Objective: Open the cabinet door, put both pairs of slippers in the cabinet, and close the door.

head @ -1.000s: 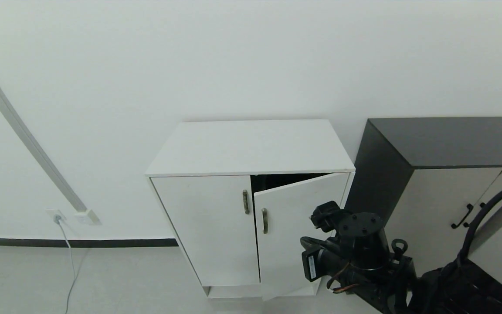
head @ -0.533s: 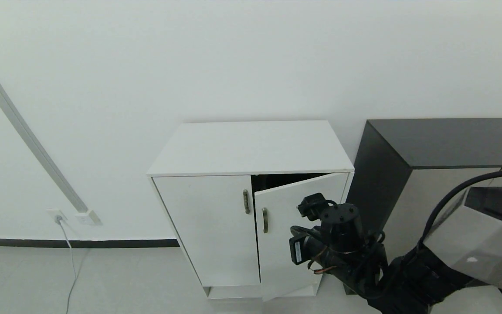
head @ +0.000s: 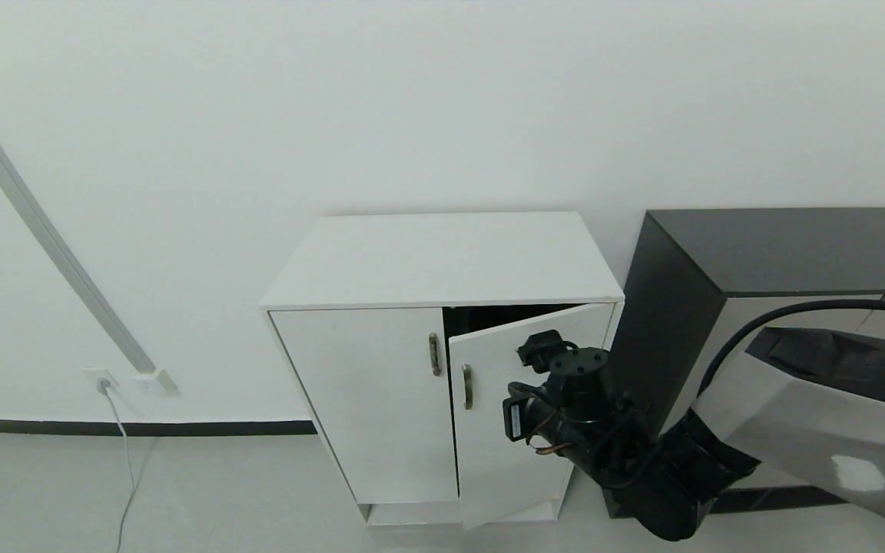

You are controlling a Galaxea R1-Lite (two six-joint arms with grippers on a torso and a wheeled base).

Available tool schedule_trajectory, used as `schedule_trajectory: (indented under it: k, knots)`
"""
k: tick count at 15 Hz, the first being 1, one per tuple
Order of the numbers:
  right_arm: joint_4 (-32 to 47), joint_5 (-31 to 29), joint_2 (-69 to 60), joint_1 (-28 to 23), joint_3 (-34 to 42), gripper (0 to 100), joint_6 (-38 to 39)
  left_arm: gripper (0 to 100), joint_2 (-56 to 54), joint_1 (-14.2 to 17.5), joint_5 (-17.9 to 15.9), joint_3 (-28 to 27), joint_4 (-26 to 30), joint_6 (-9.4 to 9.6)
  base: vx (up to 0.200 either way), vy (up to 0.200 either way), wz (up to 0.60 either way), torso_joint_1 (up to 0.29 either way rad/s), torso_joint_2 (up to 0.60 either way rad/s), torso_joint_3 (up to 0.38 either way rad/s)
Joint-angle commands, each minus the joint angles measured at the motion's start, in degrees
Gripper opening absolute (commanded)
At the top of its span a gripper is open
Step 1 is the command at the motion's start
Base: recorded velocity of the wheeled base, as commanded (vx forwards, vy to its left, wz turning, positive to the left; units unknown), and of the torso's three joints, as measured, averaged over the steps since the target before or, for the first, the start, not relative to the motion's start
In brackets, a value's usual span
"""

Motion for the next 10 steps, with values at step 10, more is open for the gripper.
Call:
schedule_trajectory:
  k: [10]
  knots:
    - [0.27,-0.01,8.15,-4.13,-12.55,0,-0.28,0,0.07,0.06,0.04,0.01,0.0,0.0,0.0,0.0,0.0,0.0,0.0,0.0]
